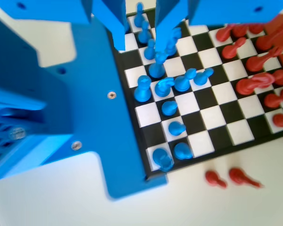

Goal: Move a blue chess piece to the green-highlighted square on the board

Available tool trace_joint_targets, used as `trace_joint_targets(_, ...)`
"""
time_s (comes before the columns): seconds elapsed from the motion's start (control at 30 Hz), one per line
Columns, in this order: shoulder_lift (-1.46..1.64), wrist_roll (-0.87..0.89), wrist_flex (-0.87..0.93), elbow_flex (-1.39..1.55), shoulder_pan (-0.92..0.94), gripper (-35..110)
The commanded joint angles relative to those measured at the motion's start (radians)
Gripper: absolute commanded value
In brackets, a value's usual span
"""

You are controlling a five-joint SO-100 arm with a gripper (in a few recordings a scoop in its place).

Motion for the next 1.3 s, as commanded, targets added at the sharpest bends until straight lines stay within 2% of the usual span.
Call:
trace_joint_targets(0.0, -0.008, -0.318, -0.055, 0.023, 0.003, 11)
trace_joint_targets(1.27, -0.109, -0.339, -0.265, 0.137, 0.058, 10)
